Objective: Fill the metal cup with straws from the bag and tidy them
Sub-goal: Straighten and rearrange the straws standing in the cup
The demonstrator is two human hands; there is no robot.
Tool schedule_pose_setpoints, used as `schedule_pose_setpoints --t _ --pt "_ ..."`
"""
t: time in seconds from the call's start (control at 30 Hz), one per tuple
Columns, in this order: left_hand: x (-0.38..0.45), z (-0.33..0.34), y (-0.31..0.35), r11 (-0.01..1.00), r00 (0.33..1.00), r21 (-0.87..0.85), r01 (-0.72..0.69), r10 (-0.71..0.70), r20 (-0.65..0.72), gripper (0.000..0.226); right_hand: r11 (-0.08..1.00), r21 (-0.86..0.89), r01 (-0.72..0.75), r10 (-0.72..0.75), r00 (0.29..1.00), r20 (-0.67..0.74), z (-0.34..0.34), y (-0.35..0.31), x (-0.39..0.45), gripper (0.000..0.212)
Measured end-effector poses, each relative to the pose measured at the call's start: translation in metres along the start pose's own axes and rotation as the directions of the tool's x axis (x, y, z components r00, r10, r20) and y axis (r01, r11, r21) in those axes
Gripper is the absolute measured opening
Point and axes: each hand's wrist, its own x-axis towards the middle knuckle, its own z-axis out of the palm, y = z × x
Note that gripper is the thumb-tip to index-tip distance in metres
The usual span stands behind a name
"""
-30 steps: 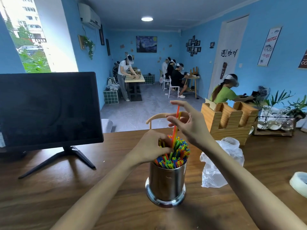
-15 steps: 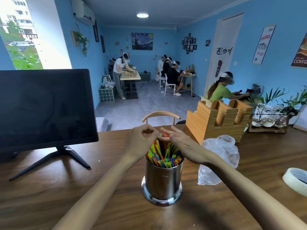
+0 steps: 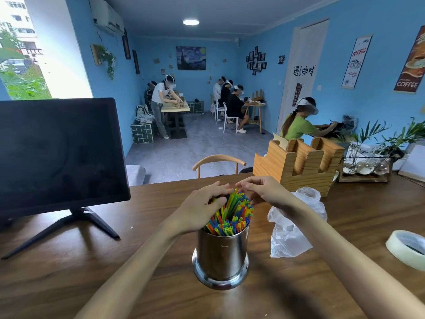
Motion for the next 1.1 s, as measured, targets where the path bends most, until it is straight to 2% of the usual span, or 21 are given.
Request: schedule_pose_setpoints --t 0.17,0.43,0.53,0.73,0.83,0.93,1.03,1.1 --pt "0.0 0.004 -0.002 0.999 0.999 -0.048 -0.009 0.007 -0.038 0.036 1.0 0.017 -0.012 0.011 0.996 0.087 0.008 -0.003 0.003 0.034" --pt "0.0 0.006 -0.008 0.995 0.998 -0.097 -0.01 0.004 -0.067 0.034 1.0 -0.014 -0.003 0.004 0.995 0.095 0.007 -0.006 0.018 0.02" --pt "0.0 0.007 -0.01 0.992 0.996 -0.124 -0.018 0.006 -0.092 0.032 1.0 -0.024 -0.014 0.017 0.99 0.14 0.006 -0.01 0.022 0.015" --pt "0.0 0.01 -0.013 0.993 0.989 -0.109 -0.037 0.021 -0.147 0.032 0.996 -0.089 0.003 0.015 0.98 0.2 0.004 -0.015 0.029 0.015" --pt "0.001 0.011 -0.016 0.992 0.991 -0.126 -0.033 0.016 -0.132 0.027 0.985 -0.163 0.064 -0.039 0.988 0.15 0.007 -0.019 0.031 0.021" --pt "0.004 0.01 -0.012 0.964 0.994 -0.261 -0.047 0.019 -0.109 0.036 0.963 -0.193 0.188 -0.186 0.982 0.026 0.011 -0.032 0.032 0.019" --pt "0.009 0.002 -0.011 0.882 0.991 -0.469 -0.034 -0.029 -0.127 0.042 0.954 -0.105 0.28 -0.292 0.95 -0.115 0.009 -0.058 0.028 0.015" --pt "0.011 -0.004 -0.013 0.872 0.981 -0.486 -0.055 -0.044 -0.19 0.04 0.947 0.035 0.319 -0.311 0.939 -0.145 0.006 -0.079 0.023 0.014"
